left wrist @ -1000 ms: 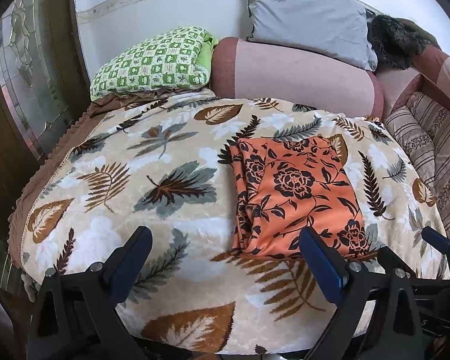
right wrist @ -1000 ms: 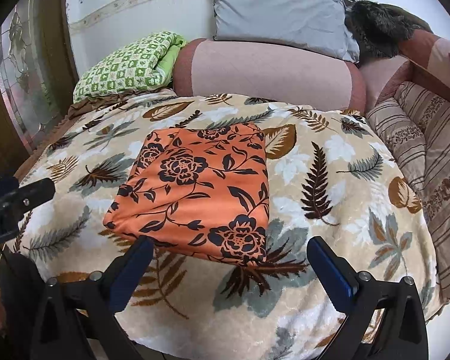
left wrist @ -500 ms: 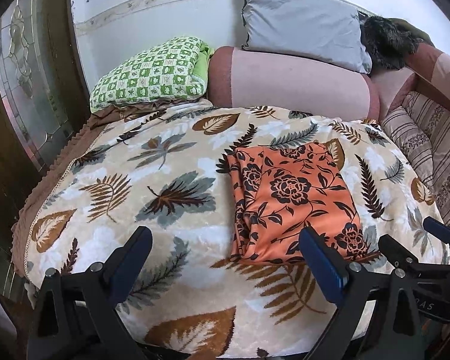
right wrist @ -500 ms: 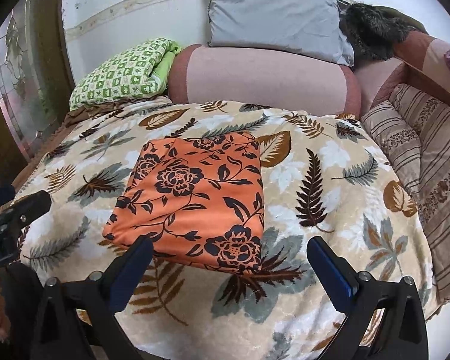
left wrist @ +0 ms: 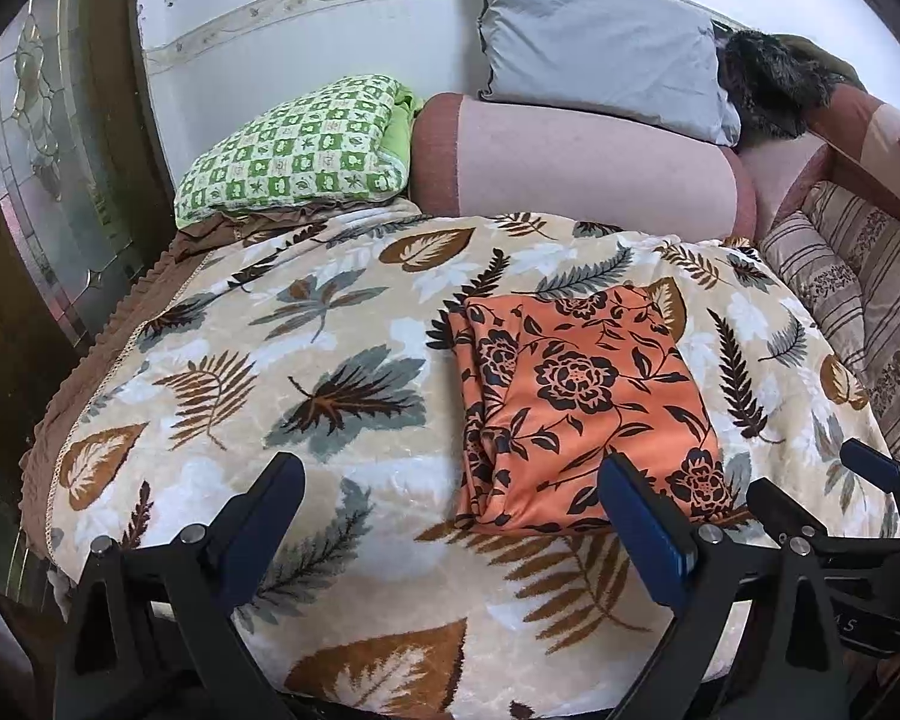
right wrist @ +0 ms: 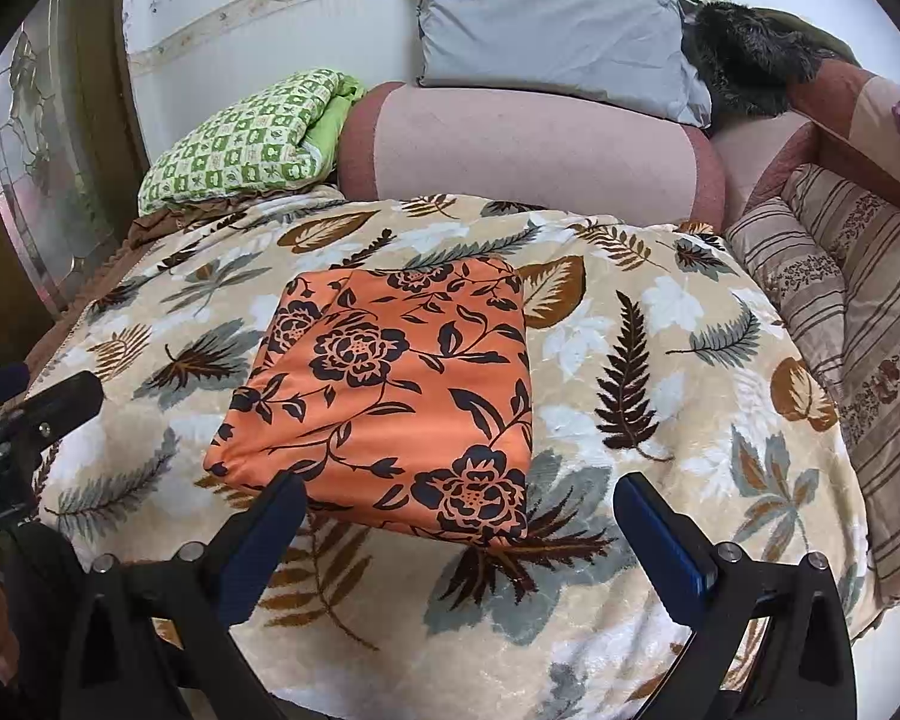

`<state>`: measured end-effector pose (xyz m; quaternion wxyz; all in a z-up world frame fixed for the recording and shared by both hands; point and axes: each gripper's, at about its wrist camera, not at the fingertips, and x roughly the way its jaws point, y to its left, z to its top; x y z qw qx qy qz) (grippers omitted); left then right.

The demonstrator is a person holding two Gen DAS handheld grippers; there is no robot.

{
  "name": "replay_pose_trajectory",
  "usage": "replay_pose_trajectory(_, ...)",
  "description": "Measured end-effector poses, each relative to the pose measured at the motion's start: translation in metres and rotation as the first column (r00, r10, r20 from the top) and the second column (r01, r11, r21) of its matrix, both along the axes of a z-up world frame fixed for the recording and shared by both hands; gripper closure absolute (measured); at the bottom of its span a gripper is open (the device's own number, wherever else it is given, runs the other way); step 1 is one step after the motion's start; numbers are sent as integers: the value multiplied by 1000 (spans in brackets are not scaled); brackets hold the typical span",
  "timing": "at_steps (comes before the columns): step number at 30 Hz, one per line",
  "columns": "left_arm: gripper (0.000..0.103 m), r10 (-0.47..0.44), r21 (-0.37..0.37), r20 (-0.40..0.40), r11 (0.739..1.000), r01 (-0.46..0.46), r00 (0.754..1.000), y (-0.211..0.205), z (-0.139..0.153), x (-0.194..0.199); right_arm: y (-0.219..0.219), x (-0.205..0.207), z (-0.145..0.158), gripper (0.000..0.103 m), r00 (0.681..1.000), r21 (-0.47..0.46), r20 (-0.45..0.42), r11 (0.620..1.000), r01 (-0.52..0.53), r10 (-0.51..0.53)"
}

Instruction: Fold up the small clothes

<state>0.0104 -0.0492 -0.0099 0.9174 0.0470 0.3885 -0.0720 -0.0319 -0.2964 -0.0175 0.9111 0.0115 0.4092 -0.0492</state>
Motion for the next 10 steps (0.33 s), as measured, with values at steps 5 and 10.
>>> replay_pose_trajectory(5,5,-19,-3,-10,1000,19,1000,-4,-2,2,-2,0,-2,0,1000,-2,-1,1000,5,-5)
replay_pose_trajectory(10,5,-25,4,0,1000,25,1000,-7,-1,1,-2,0,-2,0,1000,-3,0,1000,6,-6)
